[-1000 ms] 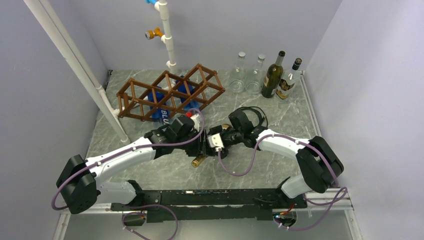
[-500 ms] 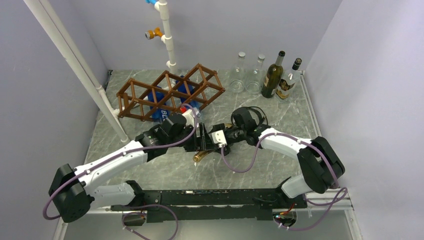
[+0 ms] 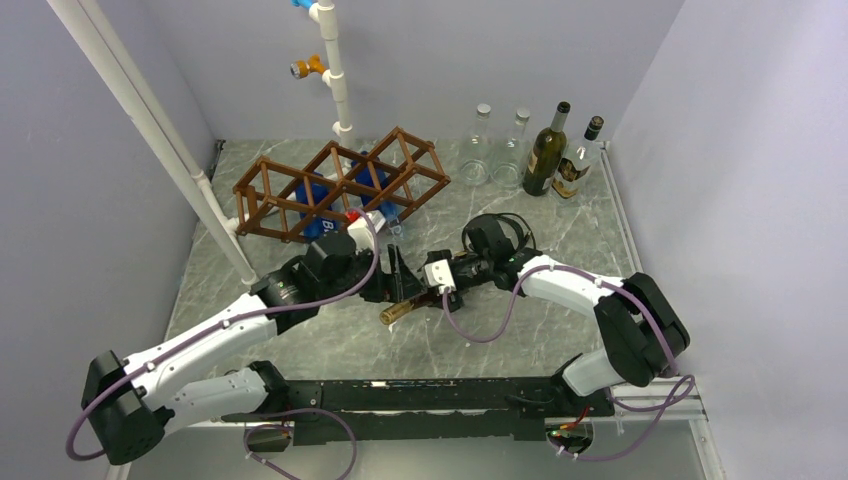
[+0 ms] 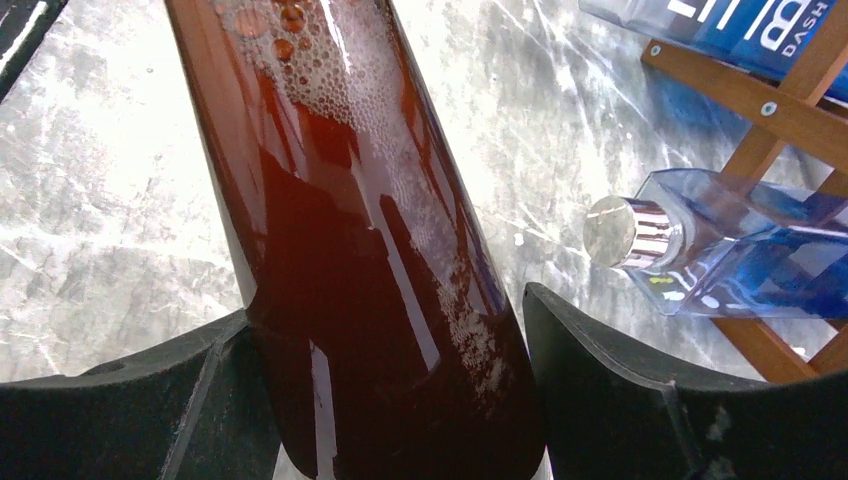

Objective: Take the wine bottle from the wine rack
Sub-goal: Pick up the wine bottle from the wine rack.

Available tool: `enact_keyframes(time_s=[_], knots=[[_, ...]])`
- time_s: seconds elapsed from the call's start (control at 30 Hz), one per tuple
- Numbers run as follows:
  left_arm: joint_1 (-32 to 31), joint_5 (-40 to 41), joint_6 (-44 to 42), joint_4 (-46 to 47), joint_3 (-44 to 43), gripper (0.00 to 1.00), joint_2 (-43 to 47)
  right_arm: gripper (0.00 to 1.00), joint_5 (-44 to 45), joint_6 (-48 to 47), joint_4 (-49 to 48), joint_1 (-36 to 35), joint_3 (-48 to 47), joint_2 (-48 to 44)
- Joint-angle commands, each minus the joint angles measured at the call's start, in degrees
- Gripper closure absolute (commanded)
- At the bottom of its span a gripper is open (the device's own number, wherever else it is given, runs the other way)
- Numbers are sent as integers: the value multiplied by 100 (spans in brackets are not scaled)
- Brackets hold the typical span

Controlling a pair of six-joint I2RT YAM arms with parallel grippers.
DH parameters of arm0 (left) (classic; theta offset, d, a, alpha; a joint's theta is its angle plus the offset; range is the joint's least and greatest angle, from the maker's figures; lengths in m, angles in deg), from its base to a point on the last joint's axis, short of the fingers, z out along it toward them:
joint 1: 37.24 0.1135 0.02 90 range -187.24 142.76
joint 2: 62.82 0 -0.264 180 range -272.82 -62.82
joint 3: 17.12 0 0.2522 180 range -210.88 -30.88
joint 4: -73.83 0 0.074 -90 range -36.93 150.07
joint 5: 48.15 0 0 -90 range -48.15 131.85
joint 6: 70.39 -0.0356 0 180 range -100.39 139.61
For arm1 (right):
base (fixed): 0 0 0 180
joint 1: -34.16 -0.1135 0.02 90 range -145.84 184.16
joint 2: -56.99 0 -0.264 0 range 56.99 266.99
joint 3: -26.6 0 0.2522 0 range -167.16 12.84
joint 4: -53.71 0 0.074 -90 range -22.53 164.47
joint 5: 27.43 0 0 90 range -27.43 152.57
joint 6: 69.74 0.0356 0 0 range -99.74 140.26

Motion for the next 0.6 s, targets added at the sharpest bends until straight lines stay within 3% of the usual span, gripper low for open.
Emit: enact_keyframes(time_s=[0.0, 0.37, 0.57], knots=[[-71, 165, -231, 853, -36, 13, 432, 85, -290, 212, 22, 23, -211, -73], [-78, 1211, -300, 1000, 810, 12, 1377, 86, -335, 319, -43, 111, -165, 2], [-79, 1922, -76, 2136, 1910, 11, 2636, 87, -396, 604, -159, 138, -197, 52]])
